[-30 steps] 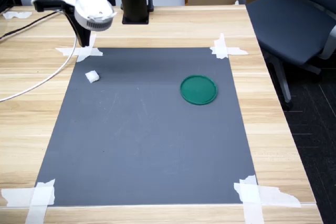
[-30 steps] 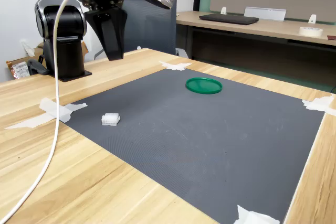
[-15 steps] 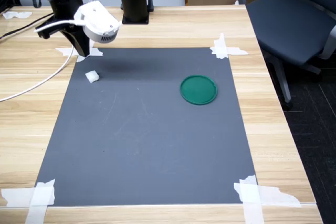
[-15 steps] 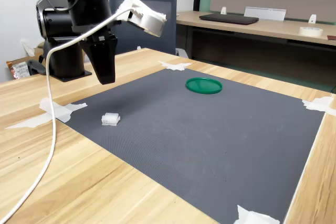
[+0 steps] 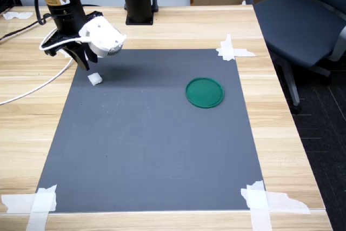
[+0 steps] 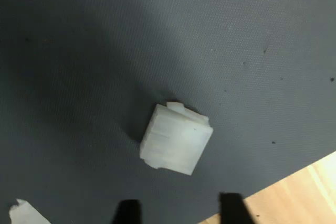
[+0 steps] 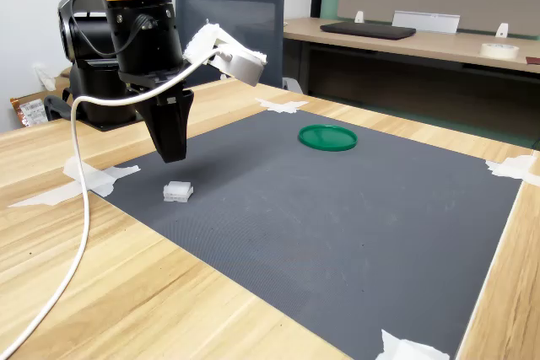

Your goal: Grasp a white terminal and put it in the green lid.

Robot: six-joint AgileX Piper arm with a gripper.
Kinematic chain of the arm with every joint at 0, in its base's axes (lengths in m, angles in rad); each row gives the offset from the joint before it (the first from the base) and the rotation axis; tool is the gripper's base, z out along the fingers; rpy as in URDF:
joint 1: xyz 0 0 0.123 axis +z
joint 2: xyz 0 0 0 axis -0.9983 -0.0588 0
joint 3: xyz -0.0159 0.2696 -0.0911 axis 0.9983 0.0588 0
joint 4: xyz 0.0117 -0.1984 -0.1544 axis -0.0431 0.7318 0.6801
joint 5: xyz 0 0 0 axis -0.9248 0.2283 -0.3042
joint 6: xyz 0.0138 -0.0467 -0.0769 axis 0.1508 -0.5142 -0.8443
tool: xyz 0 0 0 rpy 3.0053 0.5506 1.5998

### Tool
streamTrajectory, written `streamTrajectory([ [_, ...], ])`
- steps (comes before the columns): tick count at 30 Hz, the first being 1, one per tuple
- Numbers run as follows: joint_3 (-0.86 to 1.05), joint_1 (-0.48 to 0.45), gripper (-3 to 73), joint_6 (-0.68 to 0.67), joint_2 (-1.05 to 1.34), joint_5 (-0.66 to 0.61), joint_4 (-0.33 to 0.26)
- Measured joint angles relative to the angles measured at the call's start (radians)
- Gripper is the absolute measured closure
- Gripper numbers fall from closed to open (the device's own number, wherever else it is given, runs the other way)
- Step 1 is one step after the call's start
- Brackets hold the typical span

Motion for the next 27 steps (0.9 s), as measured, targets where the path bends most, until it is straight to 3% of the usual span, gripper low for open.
streamTrajectory([
  [3,0.016,0.000,25.9,0.042,-0.001,0.046,-0.001],
  [6,0.019,0.000,21.6,0.095,-0.002,0.096,-0.004],
  [10,0.020,0.000,20.3,0.162,-0.002,0.121,-0.001],
  [20,0.023,0.000,20.1,0.295,-0.027,0.030,0.048],
  [27,0.023,0.000,20.1,0.319,-0.056,0.031,0.029],
])
